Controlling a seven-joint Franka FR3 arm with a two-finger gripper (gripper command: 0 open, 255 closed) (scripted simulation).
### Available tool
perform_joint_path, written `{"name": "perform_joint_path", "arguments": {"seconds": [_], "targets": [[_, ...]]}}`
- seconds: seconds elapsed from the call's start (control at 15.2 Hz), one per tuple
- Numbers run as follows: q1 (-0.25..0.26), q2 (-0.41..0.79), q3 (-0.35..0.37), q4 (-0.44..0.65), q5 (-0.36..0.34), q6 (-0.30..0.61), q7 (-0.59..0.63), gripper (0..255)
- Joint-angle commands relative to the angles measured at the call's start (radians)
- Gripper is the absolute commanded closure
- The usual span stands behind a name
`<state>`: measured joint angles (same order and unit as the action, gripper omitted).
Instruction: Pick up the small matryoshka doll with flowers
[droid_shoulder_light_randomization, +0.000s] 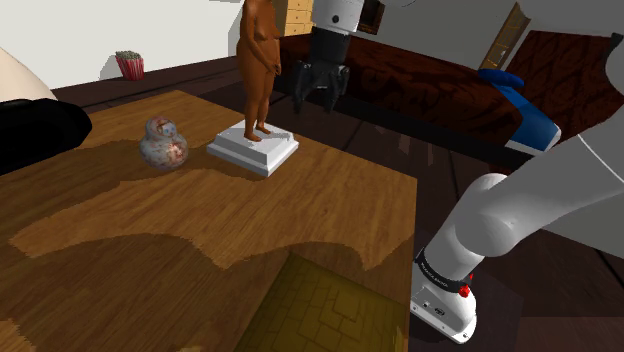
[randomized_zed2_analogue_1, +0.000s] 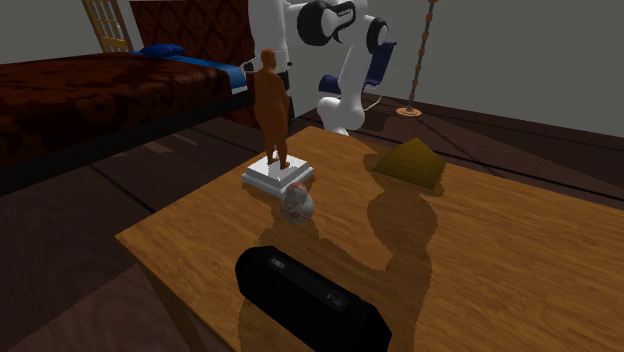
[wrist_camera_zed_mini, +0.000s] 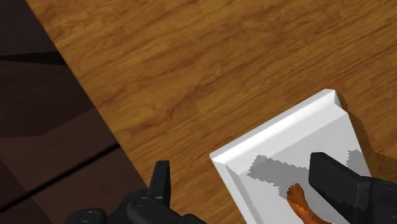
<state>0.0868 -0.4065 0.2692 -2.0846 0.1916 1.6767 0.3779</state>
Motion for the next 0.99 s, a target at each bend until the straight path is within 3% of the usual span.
{"name": "perform_joint_path", "arguments": {"seconds": [0.0, 0.46, 0.92], "targets": [[0.006, 0.055, 0.03, 0.054, 0.0, 0.007, 0.04, 0], [0.041, 0.278, 0.14, 0.275, -0.041, 0.028, 0.201, 0], [0.119, 0.553, 0.223, 0.578, -0.158, -0.003, 0.374, 0]]}}
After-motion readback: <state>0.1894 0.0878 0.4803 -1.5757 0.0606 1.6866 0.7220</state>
